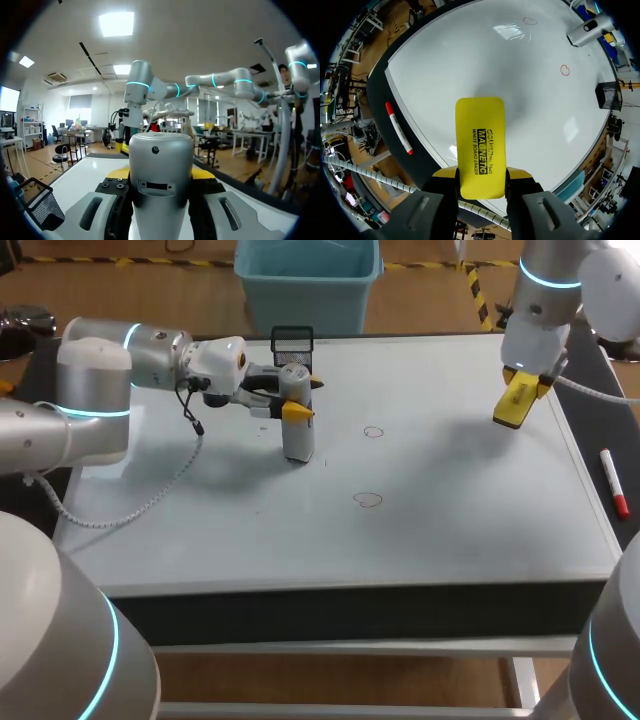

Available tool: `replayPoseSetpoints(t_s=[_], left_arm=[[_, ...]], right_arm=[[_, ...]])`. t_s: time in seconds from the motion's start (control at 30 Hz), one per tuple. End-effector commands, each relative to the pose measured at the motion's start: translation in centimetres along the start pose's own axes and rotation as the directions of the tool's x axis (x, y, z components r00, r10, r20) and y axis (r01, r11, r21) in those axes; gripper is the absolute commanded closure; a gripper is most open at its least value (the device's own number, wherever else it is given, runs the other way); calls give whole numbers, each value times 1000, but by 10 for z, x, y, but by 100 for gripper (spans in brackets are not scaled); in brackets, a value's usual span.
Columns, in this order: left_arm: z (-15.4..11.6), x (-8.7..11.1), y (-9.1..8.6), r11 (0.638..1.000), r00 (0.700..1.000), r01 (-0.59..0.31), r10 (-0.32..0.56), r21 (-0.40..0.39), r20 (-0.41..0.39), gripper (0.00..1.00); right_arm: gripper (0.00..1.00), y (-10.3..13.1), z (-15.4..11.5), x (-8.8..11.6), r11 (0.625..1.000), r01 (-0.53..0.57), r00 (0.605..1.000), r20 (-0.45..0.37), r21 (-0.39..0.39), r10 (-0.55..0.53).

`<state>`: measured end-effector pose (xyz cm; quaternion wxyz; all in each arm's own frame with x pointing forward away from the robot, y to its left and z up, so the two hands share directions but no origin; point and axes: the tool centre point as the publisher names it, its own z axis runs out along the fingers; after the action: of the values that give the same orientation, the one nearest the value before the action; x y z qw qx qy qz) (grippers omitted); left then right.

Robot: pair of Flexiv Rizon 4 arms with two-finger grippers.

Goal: Pick up the inspection probe, press it on each red-marked spot on the whiteboard one by one, put down the probe, pick up the eraser, and wipe off all the red marks.

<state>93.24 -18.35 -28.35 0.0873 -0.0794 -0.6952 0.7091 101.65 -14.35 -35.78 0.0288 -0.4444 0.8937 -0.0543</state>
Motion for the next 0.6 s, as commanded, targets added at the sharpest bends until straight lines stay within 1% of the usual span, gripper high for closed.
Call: replayPoseSetpoints(t_s=[0.03, 0.2, 0.37, 0.47, 0.6], left_arm=[[1, 0, 2, 1000, 1000, 2, -2, 0, -3, 100], [0, 0, 0, 1000, 1000, 2, -2, 1, 0, 100], [-4, -2, -4, 1000, 1000, 22, -22, 7, 20, 100], [-13, -7, -14, 1000, 999, 17, -17, 15, 36, 100], [-30, -16, -27, 1000, 997, -12, 11, 7, 74, 100]], right_arm=[[100, 0, -1, 1, 1000, 2, 1000, -2, 2, -2], [100, 0, -1, 1, 1000, 2, 1000, -2, 2, -2], [100, 0, -1, 1, 1000, 2, 1000, -2, 2, -2], [100, 0, -1, 1, 1000, 2, 1000, -2, 2, -2], [100, 0, -1, 1, 1000, 2, 1000, -2, 2, -2]])
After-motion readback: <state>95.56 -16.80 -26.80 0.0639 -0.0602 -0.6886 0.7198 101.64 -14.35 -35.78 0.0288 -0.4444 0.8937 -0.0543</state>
